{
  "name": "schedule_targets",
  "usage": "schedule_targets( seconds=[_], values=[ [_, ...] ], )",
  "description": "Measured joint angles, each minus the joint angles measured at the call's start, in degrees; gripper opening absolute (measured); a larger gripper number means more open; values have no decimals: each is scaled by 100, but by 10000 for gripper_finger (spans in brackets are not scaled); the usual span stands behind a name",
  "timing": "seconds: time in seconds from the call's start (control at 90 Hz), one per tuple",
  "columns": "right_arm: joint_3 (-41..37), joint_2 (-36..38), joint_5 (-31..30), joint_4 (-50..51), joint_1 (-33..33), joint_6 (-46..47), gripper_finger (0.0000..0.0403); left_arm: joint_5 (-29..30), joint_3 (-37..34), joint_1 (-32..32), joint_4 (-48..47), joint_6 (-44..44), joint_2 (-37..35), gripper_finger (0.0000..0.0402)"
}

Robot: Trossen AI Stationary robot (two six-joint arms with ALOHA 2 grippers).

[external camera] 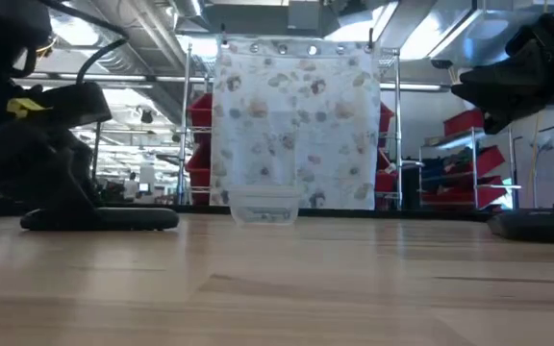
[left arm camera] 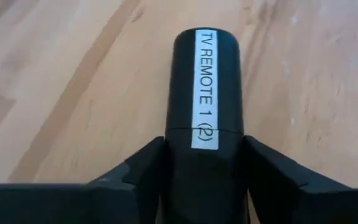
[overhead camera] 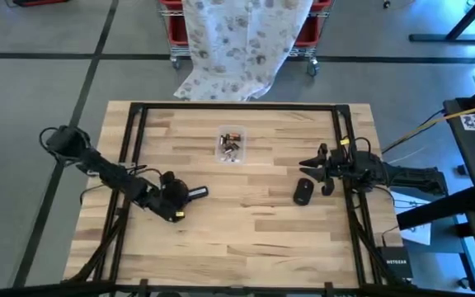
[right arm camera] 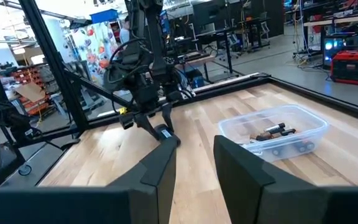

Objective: Insert battery
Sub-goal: Move the remote control to the center of the table

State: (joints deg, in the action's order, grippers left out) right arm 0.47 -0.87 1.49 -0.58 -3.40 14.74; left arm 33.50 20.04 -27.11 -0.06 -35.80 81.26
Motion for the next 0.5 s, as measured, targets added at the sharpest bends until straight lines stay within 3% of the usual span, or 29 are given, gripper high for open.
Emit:
schedule_targets(
  seconds=[0.278,0.5],
  values=[
    [1,-1,-2,-1,1,0,94,-177,-148,316,695,685,8,163],
    [1,-1,-2,-6,1,0,94,170,381,387,1403,1390,-64,161]
  ],
)
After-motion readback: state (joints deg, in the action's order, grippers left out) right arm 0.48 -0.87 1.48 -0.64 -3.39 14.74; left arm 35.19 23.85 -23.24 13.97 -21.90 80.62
